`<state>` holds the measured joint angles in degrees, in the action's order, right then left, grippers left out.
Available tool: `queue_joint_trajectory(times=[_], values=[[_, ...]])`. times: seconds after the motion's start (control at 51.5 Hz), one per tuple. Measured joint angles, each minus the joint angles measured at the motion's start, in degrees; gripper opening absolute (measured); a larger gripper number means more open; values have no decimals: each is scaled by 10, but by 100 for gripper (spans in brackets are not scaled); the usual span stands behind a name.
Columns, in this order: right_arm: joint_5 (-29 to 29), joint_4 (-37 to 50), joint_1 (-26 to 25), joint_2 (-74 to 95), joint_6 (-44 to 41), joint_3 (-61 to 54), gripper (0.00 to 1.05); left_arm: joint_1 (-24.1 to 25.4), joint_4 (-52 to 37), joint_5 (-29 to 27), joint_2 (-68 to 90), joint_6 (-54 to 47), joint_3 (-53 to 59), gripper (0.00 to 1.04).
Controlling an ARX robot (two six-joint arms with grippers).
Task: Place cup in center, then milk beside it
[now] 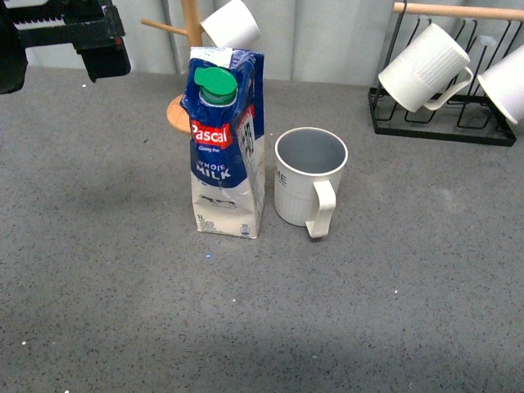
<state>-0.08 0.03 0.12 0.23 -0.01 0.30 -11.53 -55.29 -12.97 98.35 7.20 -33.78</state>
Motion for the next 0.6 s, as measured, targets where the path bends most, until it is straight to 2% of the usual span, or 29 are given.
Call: queue_joint_trajectory(times=[0.058,0.117,0.272,0.447,0.602], values=[[0,0,0,0,0,0,95,8,-89,30,-12,-34,37,79],[0,0,0,0,0,0,95,16,-115,38,-34,-45,65,70],[0,0,0,0,0,0,95,36,-122,52,-99,-59,129,47],[0,0,0,0,0,0,95,59,-102,74,-196,-64,211,6],[0,0,0,0,0,0,95,71,-69,88,-268,-67,252,4]])
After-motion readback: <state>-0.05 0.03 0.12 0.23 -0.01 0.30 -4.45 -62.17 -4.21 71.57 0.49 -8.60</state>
